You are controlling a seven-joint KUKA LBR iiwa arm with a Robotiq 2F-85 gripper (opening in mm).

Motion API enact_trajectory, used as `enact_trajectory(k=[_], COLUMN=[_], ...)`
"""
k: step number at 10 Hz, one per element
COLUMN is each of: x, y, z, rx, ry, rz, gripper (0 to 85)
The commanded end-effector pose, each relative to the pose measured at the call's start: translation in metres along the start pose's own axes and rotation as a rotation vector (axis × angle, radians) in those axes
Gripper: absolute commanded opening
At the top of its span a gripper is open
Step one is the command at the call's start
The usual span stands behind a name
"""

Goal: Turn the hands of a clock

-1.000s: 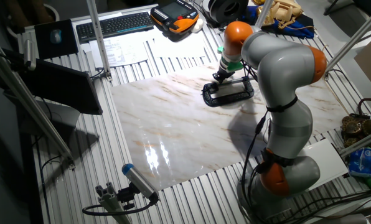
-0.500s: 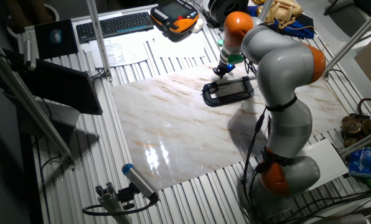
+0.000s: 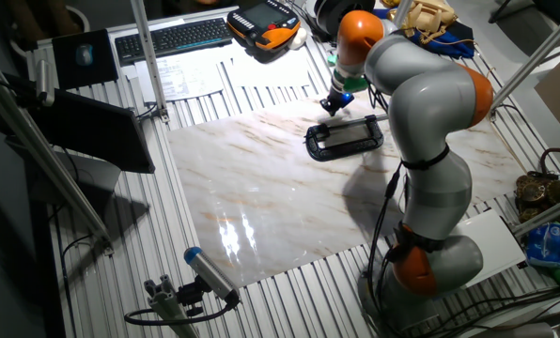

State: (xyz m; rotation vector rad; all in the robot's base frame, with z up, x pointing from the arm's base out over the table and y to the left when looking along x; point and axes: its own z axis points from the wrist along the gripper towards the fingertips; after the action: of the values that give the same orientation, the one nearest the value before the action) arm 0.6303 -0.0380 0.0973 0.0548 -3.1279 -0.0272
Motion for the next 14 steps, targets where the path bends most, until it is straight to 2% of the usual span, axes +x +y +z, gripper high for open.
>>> enact_trajectory(k=[1,2,5,10,14], x=[0.0,0.0,0.0,0.004,0.018], y=[0.001,0.002,0.006,0.005,0.021], z=[0.0,-0.001,-0.006,-0.009,-0.036], rx=[0.0,0.0,0.033,0.049,0.049], ry=[0.0,-0.003,-0.012,-0.014,0.006], rz=[-0.013,-0.025,-0.039,-0.047,-0.008], gripper=[0.0,0.0,0.0,0.0,0.0])
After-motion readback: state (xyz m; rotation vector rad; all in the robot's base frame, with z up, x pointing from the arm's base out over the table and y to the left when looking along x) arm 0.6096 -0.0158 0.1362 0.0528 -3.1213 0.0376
